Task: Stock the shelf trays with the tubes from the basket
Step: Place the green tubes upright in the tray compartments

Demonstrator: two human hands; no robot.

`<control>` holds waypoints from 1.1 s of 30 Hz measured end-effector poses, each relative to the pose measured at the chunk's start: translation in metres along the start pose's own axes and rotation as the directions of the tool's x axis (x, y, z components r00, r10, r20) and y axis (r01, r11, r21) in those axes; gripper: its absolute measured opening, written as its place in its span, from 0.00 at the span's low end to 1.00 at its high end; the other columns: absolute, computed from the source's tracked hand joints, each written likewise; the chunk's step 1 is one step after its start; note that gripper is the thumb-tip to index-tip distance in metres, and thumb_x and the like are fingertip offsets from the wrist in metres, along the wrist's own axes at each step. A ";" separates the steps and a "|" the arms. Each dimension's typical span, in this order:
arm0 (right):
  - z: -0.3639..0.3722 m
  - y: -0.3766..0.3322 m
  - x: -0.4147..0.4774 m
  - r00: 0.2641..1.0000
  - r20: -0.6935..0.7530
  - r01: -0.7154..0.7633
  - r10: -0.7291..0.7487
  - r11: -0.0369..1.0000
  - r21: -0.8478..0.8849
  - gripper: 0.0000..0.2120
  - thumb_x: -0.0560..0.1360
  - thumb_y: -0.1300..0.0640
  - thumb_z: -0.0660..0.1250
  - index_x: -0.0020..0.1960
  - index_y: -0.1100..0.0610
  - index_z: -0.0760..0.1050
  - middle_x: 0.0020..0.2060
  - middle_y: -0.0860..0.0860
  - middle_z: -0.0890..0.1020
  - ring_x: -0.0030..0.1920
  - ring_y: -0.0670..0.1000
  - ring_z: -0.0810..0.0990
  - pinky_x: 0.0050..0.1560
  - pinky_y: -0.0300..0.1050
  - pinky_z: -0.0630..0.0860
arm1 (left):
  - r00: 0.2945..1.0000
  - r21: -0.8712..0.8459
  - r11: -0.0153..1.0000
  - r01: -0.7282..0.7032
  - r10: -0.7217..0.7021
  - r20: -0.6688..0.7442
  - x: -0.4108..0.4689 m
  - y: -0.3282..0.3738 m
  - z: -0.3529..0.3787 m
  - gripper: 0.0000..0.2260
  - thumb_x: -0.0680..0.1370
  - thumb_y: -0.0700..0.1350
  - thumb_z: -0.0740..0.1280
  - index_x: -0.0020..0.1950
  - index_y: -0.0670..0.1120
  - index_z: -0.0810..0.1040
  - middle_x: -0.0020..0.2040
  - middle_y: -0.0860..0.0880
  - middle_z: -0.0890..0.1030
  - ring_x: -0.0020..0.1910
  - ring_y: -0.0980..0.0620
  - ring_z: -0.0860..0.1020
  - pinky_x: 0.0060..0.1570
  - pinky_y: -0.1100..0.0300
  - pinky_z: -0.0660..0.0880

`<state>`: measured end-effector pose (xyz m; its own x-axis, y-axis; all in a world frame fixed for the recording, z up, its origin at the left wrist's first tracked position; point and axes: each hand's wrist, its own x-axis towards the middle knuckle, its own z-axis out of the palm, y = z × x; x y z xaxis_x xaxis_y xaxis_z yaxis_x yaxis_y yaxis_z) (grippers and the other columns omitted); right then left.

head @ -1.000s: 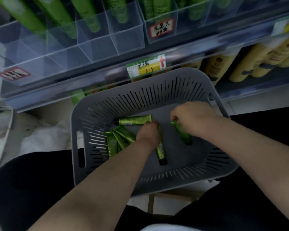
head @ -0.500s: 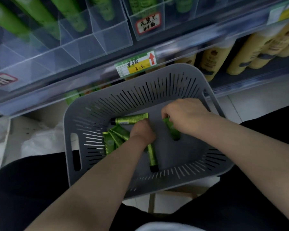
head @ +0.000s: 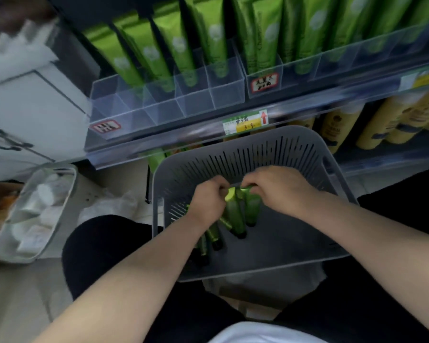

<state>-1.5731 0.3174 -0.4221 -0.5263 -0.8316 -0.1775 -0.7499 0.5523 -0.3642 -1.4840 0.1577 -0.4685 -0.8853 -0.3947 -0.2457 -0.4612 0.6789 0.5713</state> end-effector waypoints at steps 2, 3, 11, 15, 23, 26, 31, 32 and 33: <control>-0.016 -0.009 0.001 0.998 -0.064 0.017 -0.015 1.000 0.023 0.12 0.80 0.54 0.60 0.60 0.43 0.75 0.54 0.46 0.78 0.55 0.50 0.76 0.49 0.47 0.75 | 0.991 -0.033 0.999 -0.043 0.038 -0.128 -0.006 0.010 -0.025 0.07 0.79 0.38 0.61 0.51 0.44 0.79 0.46 0.49 0.80 0.44 0.52 0.77 0.39 0.64 0.69; -0.025 -0.014 0.003 0.995 -0.100 0.025 -0.023 0.999 0.025 0.12 0.80 0.54 0.59 0.60 0.43 0.75 0.54 0.46 0.78 0.56 0.51 0.75 0.51 0.48 0.75 | 0.979 -0.035 0.996 -0.076 0.068 -0.192 -0.008 0.014 -0.038 0.07 0.79 0.38 0.61 0.52 0.45 0.79 0.46 0.49 0.81 0.44 0.52 0.77 0.40 0.63 0.70; -0.118 -0.071 0.034 0.913 -0.394 0.118 -0.100 0.993 0.022 0.12 0.80 0.57 0.60 0.60 0.48 0.77 0.55 0.48 0.80 0.56 0.52 0.76 0.50 0.50 0.75 | 0.797 -0.062 0.974 -0.217 0.140 -0.588 -0.015 0.042 -0.167 0.07 0.79 0.36 0.62 0.53 0.43 0.79 0.42 0.50 0.78 0.41 0.53 0.75 0.37 0.67 0.64; -0.148 -0.106 0.053 0.859 -0.492 0.161 -0.140 0.987 0.000 0.12 0.80 0.57 0.60 0.60 0.49 0.77 0.55 0.48 0.80 0.56 0.50 0.76 0.48 0.48 0.76 | 0.734 -0.129 0.978 -0.167 0.036 -0.678 -0.006 0.045 -0.229 0.08 0.79 0.39 0.62 0.53 0.45 0.79 0.45 0.49 0.80 0.41 0.52 0.76 0.41 0.64 0.70; -0.180 -0.146 0.101 0.795 -0.588 0.165 -0.148 0.986 -0.024 0.12 0.80 0.57 0.60 0.60 0.49 0.77 0.55 0.49 0.80 0.55 0.52 0.76 0.44 0.44 0.71 | 0.493 -0.128 0.986 -0.107 -0.059 -0.868 0.024 0.024 -0.307 0.10 0.77 0.38 0.61 0.52 0.45 0.81 0.51 0.46 0.82 0.52 0.45 0.77 0.47 0.60 0.69; -0.185 -0.153 0.116 0.798 -0.585 0.156 -0.142 0.987 -0.028 0.11 0.80 0.56 0.60 0.59 0.48 0.77 0.54 0.47 0.79 0.55 0.50 0.75 0.43 0.44 0.69 | 0.496 -0.152 0.986 -0.072 -0.097 -0.863 0.048 0.015 -0.318 0.11 0.77 0.37 0.61 0.53 0.46 0.80 0.52 0.45 0.82 0.52 0.44 0.78 0.46 0.61 0.69; -0.190 -0.156 0.133 0.802 -0.575 0.201 -0.164 0.980 0.001 0.11 0.79 0.56 0.61 0.59 0.49 0.78 0.52 0.47 0.80 0.53 0.50 0.76 0.47 0.46 0.74 | 0.597 -0.164 0.986 -0.008 -0.127 -0.792 0.084 0.008 -0.321 0.16 0.75 0.33 0.58 0.55 0.46 0.80 0.51 0.46 0.82 0.52 0.48 0.78 0.43 0.64 0.66; -0.190 -0.156 0.135 0.807 -0.568 0.205 -0.164 0.979 0.008 0.11 0.79 0.56 0.61 0.59 0.48 0.78 0.52 0.47 0.80 0.53 0.50 0.76 0.47 0.46 0.74 | 0.615 -0.153 0.988 0.005 -0.123 -0.779 0.091 0.006 -0.321 0.17 0.75 0.32 0.58 0.56 0.46 0.79 0.52 0.47 0.82 0.52 0.47 0.78 0.43 0.64 0.66; -0.190 -0.156 0.137 0.813 -0.559 0.206 -0.162 0.978 0.015 0.11 0.80 0.56 0.61 0.59 0.48 0.78 0.52 0.47 0.80 0.53 0.49 0.76 0.48 0.47 0.75 | 0.631 -0.135 0.991 0.018 -0.117 -0.767 0.097 0.002 -0.320 0.17 0.75 0.33 0.58 0.56 0.46 0.79 0.52 0.47 0.82 0.51 0.47 0.77 0.43 0.63 0.66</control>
<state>-1.6045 0.1291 -0.2158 -0.5302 -0.7332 0.4258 -0.8360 0.3684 -0.4066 -1.5522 -0.0770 -0.2402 -0.4598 -0.8031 0.3791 -0.4651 0.5814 0.6676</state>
